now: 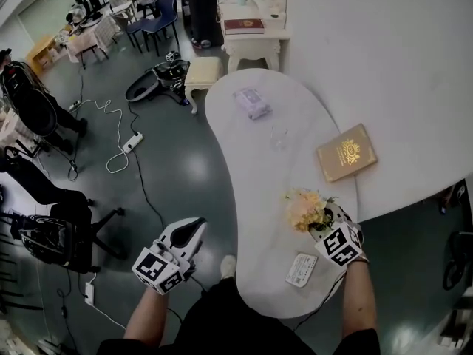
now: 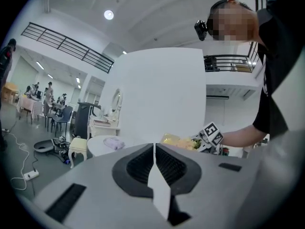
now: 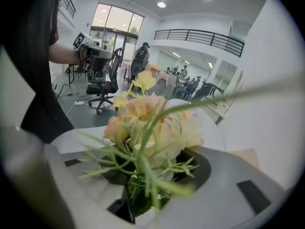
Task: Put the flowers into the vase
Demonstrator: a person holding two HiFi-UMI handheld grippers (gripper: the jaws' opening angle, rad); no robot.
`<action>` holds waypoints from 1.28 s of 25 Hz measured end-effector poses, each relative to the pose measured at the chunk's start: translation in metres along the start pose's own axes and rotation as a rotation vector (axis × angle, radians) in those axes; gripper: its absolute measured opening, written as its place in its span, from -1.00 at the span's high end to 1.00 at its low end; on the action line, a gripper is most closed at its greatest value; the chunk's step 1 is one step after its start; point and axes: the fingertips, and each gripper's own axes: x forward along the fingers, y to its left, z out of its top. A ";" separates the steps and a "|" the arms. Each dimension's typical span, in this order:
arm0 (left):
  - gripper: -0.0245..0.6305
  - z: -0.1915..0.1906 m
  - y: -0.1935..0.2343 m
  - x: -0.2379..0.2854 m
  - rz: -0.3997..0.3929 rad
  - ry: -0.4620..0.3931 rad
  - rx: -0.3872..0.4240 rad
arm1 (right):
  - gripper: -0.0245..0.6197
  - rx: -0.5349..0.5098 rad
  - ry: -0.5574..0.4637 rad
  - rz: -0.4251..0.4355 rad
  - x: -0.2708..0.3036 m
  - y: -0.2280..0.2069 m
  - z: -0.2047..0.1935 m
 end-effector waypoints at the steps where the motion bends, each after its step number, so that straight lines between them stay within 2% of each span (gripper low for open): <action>1: 0.86 0.005 -0.003 0.001 -0.003 -0.007 0.010 | 0.31 0.014 -0.032 -0.013 -0.006 -0.003 0.004; 9: 0.86 0.025 -0.031 -0.003 -0.002 -0.044 0.051 | 0.31 0.235 -0.383 -0.060 -0.070 -0.025 0.047; 12: 0.86 0.028 -0.042 -0.009 0.004 -0.056 0.058 | 0.31 0.294 -0.469 -0.060 -0.093 -0.029 0.054; 18: 0.86 0.029 -0.064 -0.027 0.037 -0.106 0.041 | 0.32 0.251 -0.538 -0.114 -0.126 -0.026 0.057; 23: 0.86 0.024 -0.072 -0.049 0.109 -0.085 0.056 | 0.32 0.237 -0.560 -0.098 -0.125 -0.020 0.059; 27: 0.86 0.017 -0.057 -0.069 0.148 -0.110 0.037 | 0.32 0.232 -0.586 -0.088 -0.118 -0.015 0.076; 32: 0.86 0.027 -0.023 -0.091 0.169 -0.128 0.025 | 0.32 0.203 -0.604 -0.095 -0.106 -0.010 0.114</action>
